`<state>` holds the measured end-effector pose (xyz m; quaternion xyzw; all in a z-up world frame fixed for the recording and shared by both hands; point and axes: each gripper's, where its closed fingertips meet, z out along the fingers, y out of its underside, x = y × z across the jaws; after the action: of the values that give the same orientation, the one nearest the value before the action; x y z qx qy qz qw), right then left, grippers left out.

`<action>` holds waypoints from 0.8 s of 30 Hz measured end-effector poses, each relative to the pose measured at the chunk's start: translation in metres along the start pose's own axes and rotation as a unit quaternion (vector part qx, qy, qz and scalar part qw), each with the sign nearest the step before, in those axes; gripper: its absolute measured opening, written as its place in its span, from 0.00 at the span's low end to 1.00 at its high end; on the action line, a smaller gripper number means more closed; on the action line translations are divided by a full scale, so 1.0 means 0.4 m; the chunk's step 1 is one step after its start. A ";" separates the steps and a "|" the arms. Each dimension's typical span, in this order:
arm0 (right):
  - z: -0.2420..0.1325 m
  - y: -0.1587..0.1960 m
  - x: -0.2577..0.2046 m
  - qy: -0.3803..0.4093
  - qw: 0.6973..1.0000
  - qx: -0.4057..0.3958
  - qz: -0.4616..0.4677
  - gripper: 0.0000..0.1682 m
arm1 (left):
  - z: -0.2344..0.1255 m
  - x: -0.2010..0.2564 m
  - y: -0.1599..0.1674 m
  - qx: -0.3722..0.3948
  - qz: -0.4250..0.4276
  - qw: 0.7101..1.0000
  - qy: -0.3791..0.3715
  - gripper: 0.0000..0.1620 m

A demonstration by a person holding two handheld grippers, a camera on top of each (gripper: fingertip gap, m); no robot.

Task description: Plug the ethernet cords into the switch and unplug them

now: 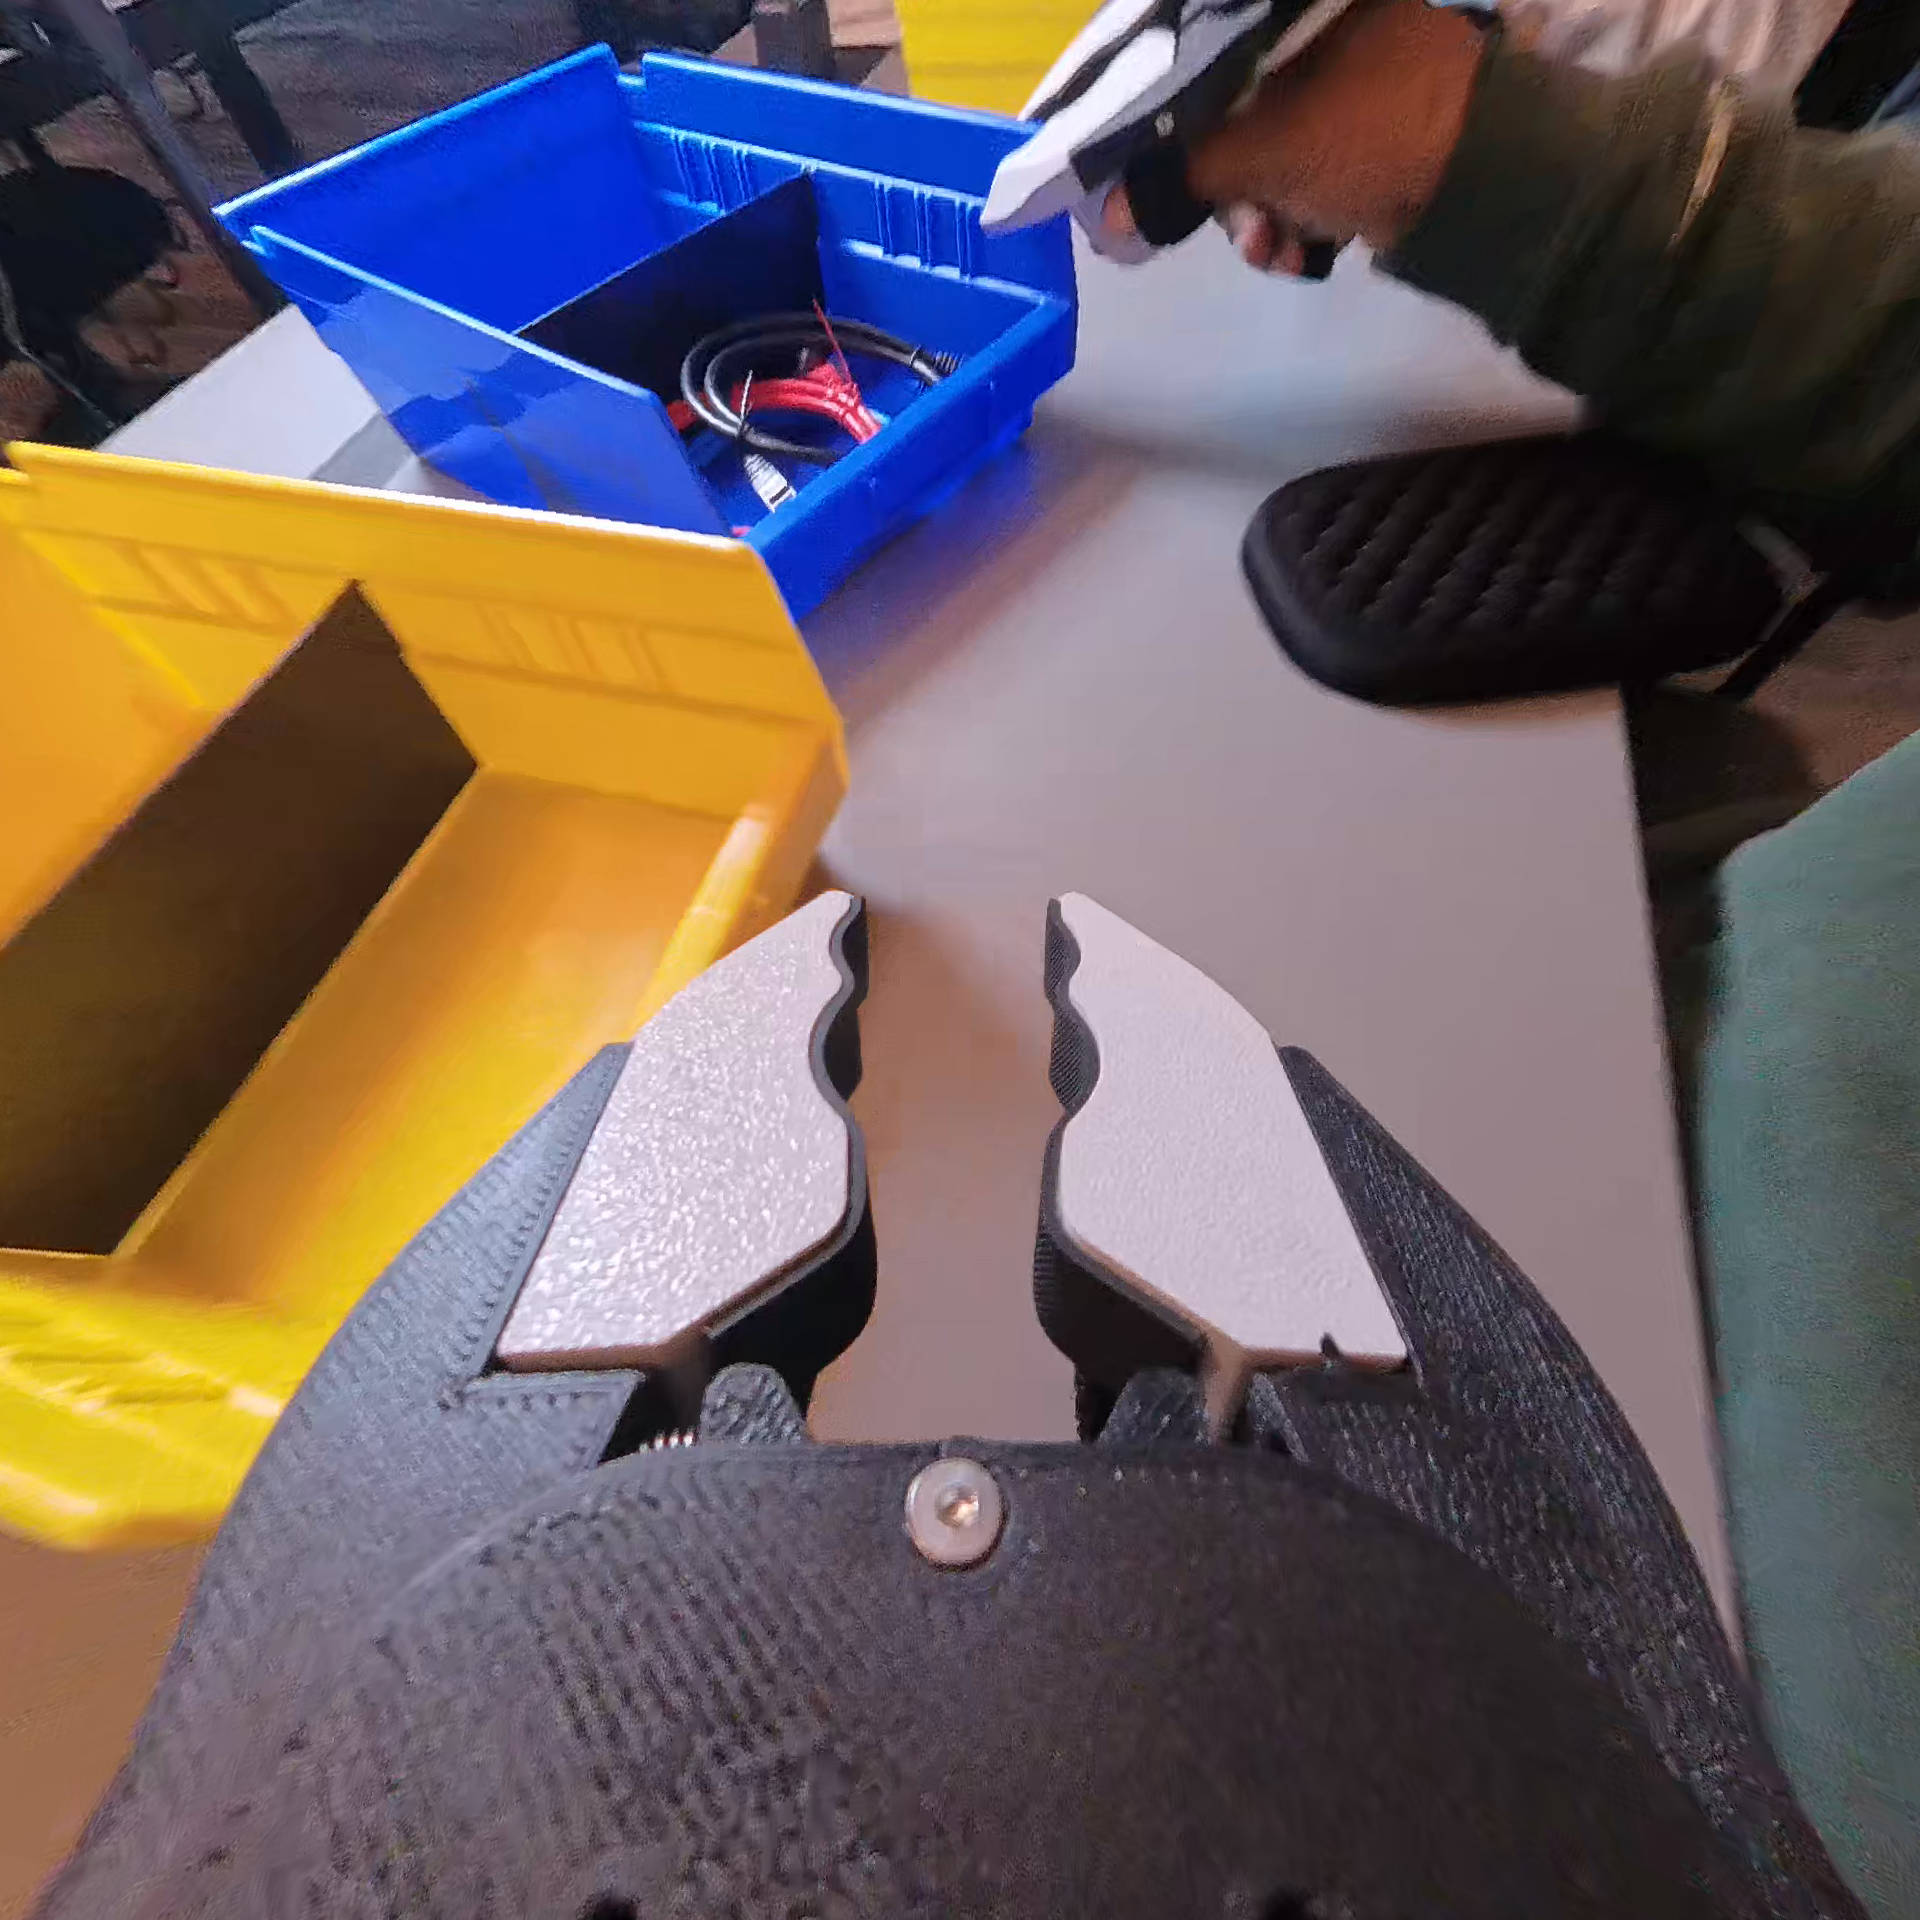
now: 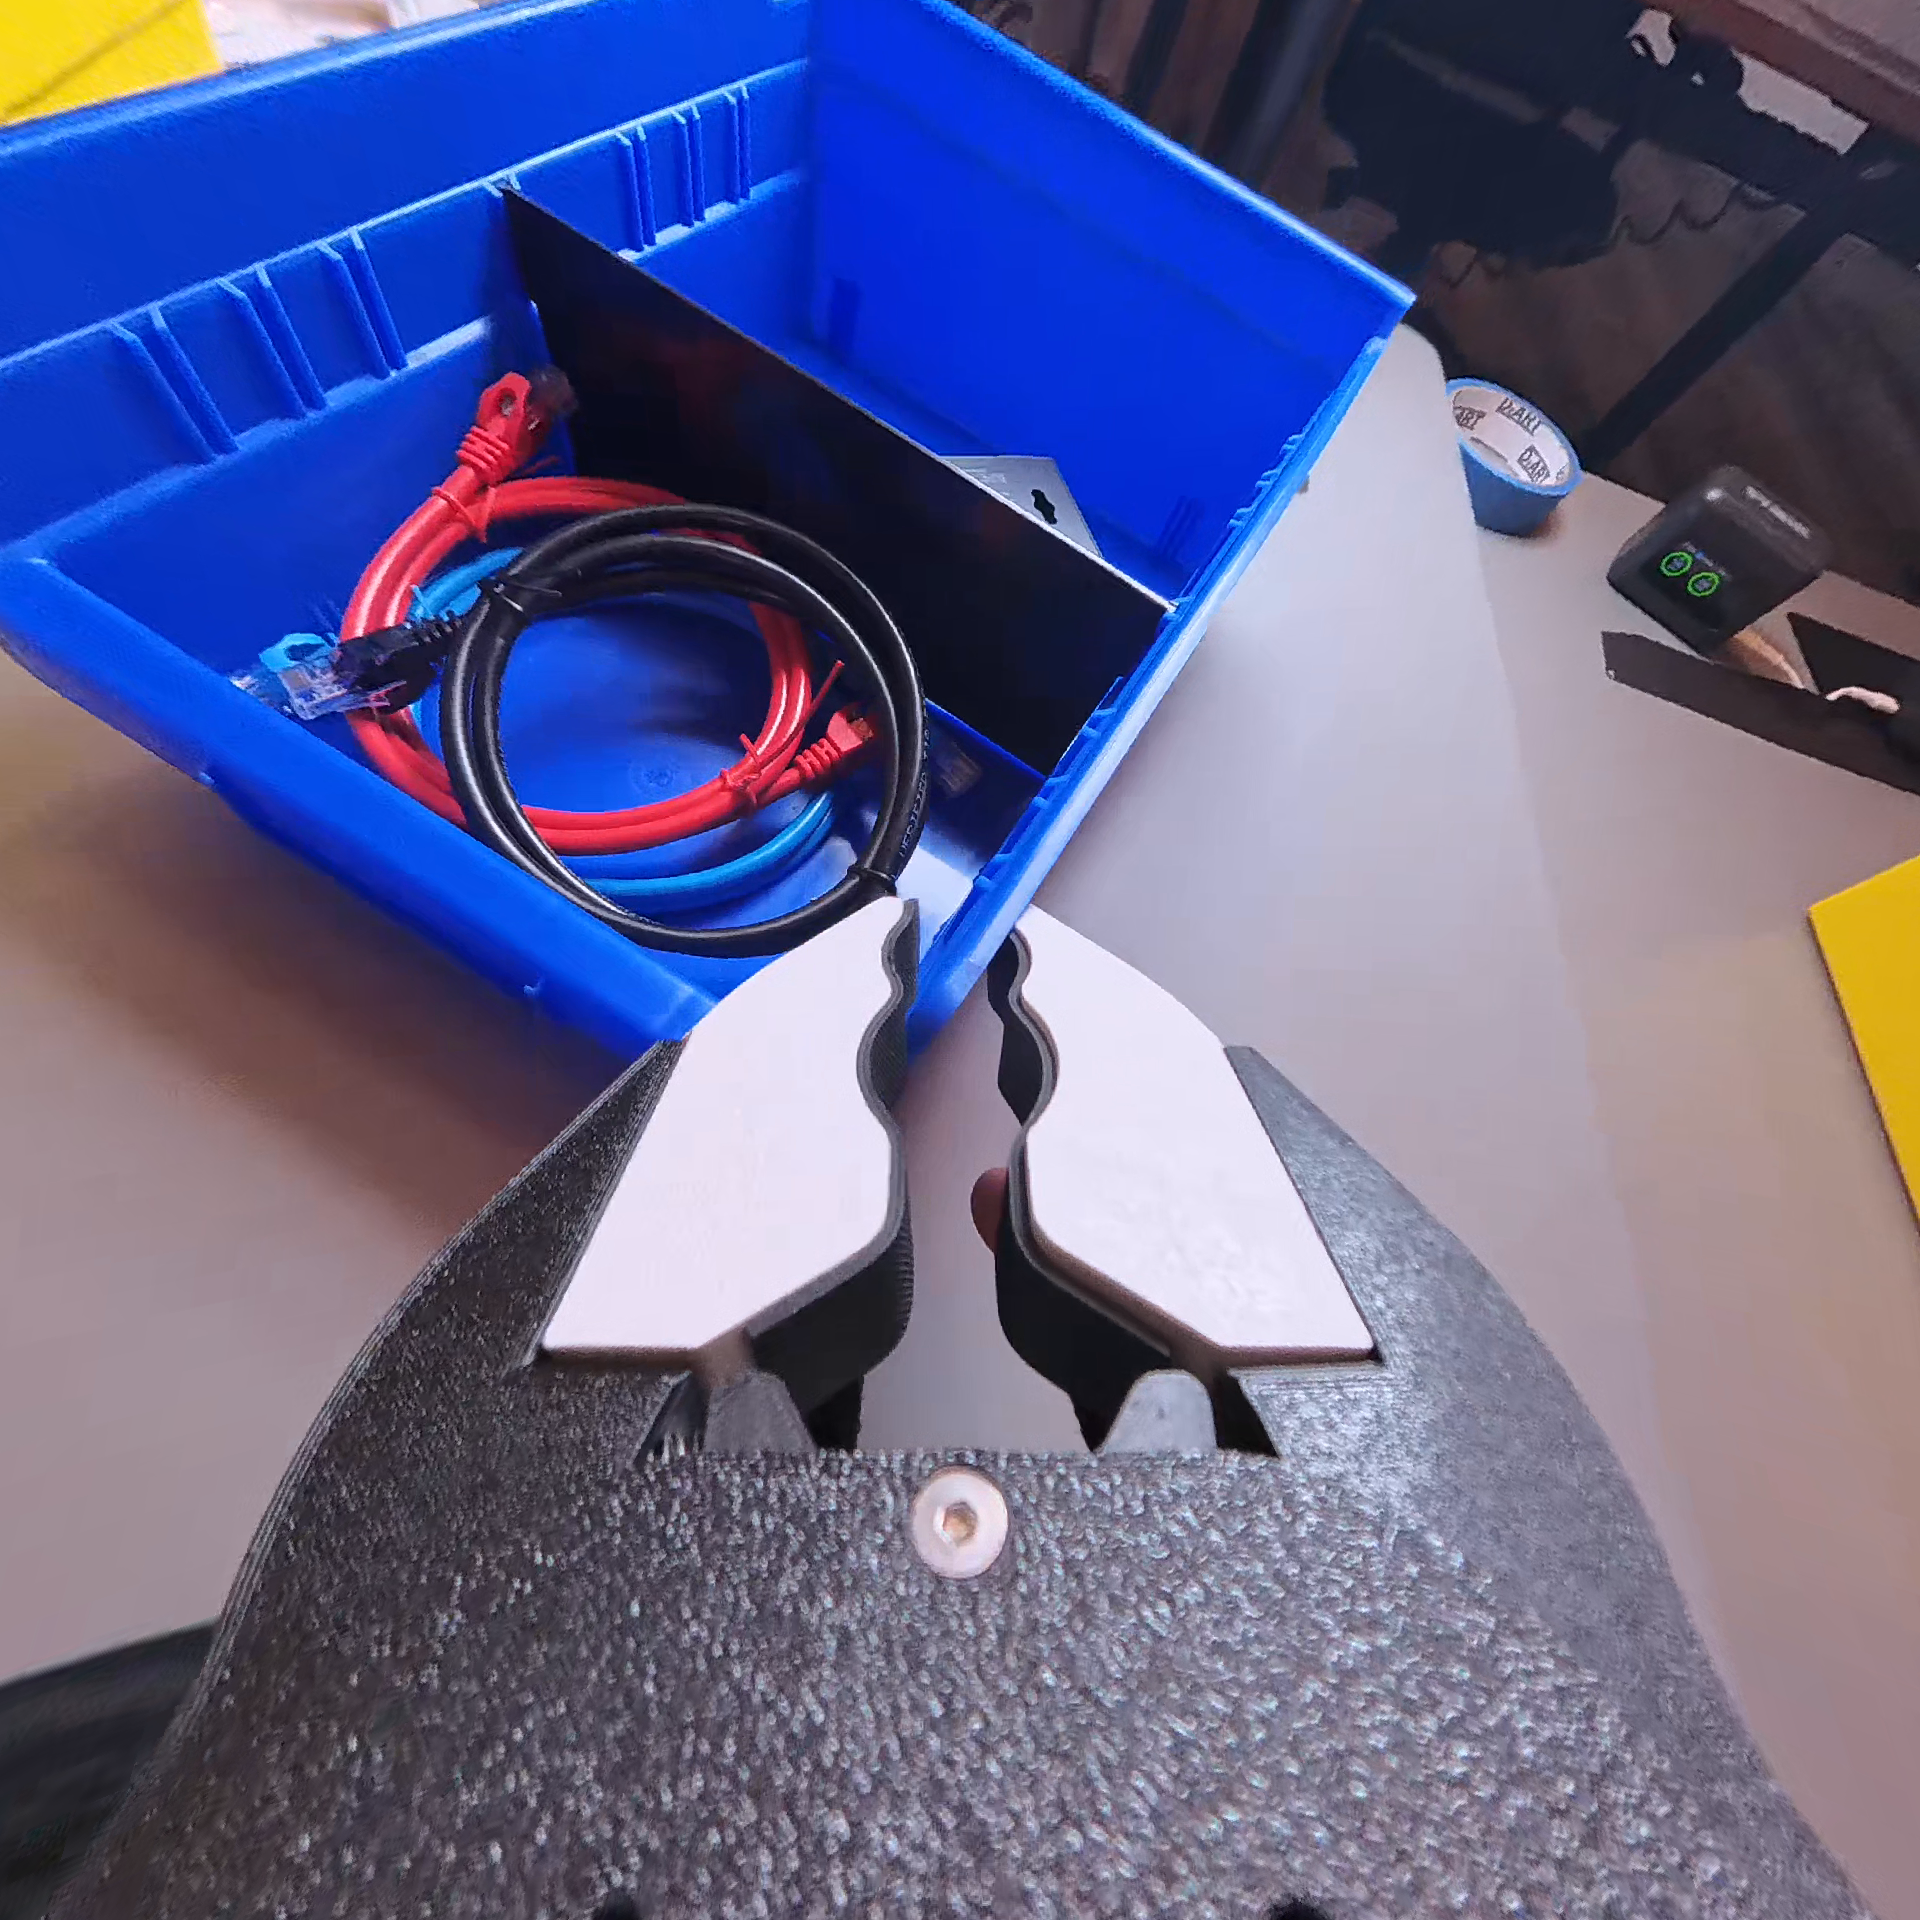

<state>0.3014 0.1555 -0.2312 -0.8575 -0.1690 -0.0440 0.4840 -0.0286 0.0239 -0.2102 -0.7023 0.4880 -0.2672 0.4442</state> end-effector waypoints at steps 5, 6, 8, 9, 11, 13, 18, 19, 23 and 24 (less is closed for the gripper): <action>-0.130 0.042 -0.058 -0.013 1.000 0.004 0.001 0.06 | 0.047 0.091 -0.015 0.034 -0.077 0.996 0.014 0.22; -0.154 0.050 -0.070 -0.017 1.000 0.005 0.003 0.06 | 0.067 0.108 -0.017 0.031 -0.089 0.995 0.014 0.23; -0.198 0.066 -0.094 -0.023 1.000 0.008 0.005 0.05 | 0.115 0.129 -0.015 0.016 -0.086 0.996 -0.003 0.29; -0.219 0.071 -0.107 -0.026 1.000 0.012 0.005 0.05 | 0.142 0.137 -0.016 0.010 -0.087 0.996 -0.008 0.31; -0.260 0.076 -0.130 -0.031 0.999 0.025 0.003 0.04 | 0.194 0.148 -0.018 0.004 -0.102 0.995 -0.016 0.38; -0.301 0.075 -0.149 -0.034 0.998 0.044 0.003 0.04 | 0.239 0.173 -0.032 0.016 -0.128 0.992 0.001 0.39; -0.403 0.057 -0.160 0.019 0.993 0.106 -0.044 0.05 | 0.254 0.165 -0.067 0.029 -0.044 0.996 -0.071 0.18; -0.421 0.053 -0.165 0.022 0.992 0.117 -0.049 0.05 | 0.241 0.160 -0.085 0.037 -0.035 0.995 -0.080 0.16; -0.468 0.023 -0.187 0.012 0.986 0.154 -0.058 0.06 | 0.168 0.143 -0.160 0.067 0.011 0.990 -0.123 0.13; -0.479 0.004 -0.195 0.019 0.983 0.168 -0.068 0.06 | 0.143 0.140 -0.177 0.069 0.030 0.987 -0.141 0.12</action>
<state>0.2458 -0.0264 -0.1500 -0.7491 -0.2232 -0.0637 0.6205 0.0707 0.0021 -0.1773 -0.6858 0.4219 -0.1847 0.5636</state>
